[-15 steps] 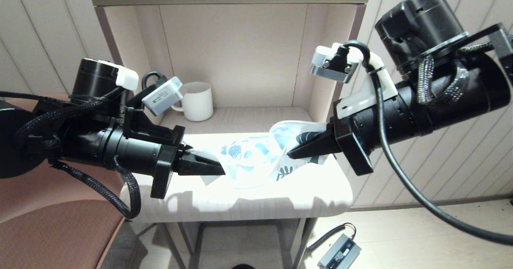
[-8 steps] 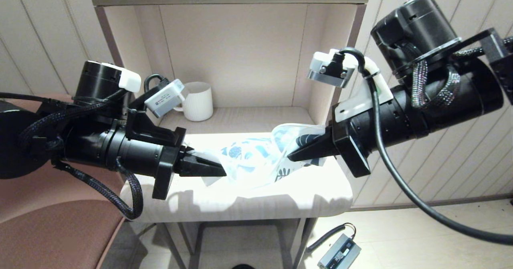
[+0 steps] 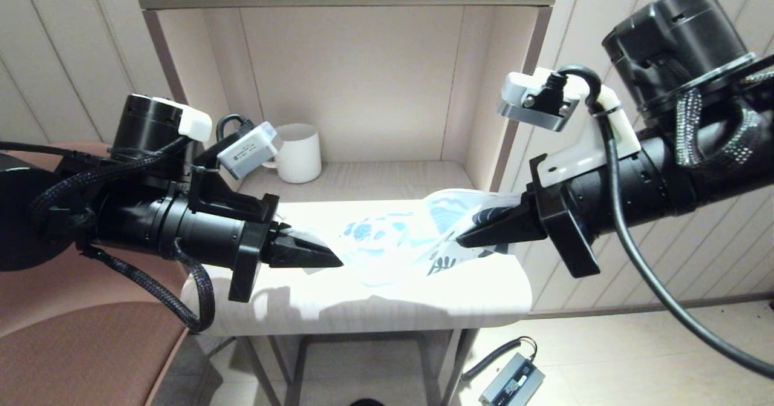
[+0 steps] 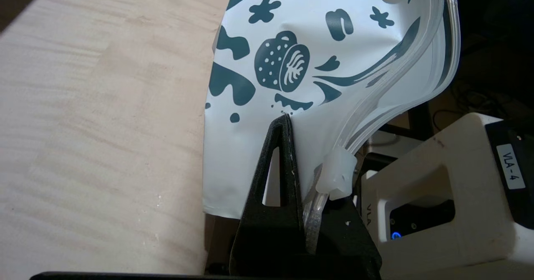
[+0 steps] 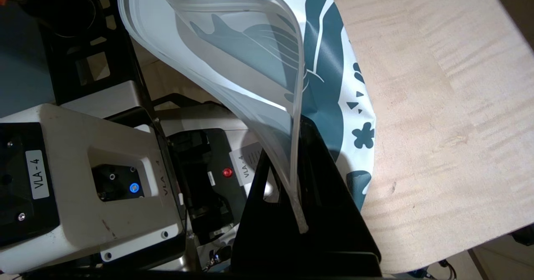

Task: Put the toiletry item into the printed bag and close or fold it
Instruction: Hand it to the other hand

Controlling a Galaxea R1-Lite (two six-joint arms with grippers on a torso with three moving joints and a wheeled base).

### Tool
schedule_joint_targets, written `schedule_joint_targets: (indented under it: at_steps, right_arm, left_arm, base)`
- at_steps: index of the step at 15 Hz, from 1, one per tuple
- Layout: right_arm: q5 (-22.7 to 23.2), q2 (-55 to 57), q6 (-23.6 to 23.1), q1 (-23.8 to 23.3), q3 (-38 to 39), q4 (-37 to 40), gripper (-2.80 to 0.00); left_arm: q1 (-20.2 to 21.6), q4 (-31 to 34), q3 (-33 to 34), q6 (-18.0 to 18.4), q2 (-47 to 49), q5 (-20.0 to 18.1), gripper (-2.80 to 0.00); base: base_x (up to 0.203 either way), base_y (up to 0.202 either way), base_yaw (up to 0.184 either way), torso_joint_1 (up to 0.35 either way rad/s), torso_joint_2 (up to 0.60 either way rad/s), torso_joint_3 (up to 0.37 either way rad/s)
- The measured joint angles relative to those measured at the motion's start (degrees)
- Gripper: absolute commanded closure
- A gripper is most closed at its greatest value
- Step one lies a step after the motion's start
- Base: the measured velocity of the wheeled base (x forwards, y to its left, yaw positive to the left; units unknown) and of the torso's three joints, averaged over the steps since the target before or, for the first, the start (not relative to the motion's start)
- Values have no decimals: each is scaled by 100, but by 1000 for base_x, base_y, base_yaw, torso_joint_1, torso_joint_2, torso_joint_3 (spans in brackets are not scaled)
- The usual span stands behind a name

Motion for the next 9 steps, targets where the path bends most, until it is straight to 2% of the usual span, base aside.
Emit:
schedule_joint_targets:
  at_steps: [3, 4, 5, 9]
  right_arm:
    - [14, -5, -25, 9, 50, -65, 0]
    - [10, -5, -16, 9, 97, -182, -42]
    - [3, 0, -13, 9, 138, -340, -280]
    - [-11, 1, -5, -9, 244, -581, -280]
  left_arm:
    - [-4, 2, -13, -15, 2, 0, 0]
    - [-4, 2, -13, -33, 5, 0, 0]
    - [-6, 2, -13, -34, 5, 0, 0]
    - [-1, 4, -5, -37, 7, 0, 0]
  base:
    - [0, 0, 0, 0, 0, 0]
    - [0, 0, 0, 0, 0, 0]
    - [0, 0, 0, 0, 0, 0]
    - [0, 0, 0, 0, 0, 0]
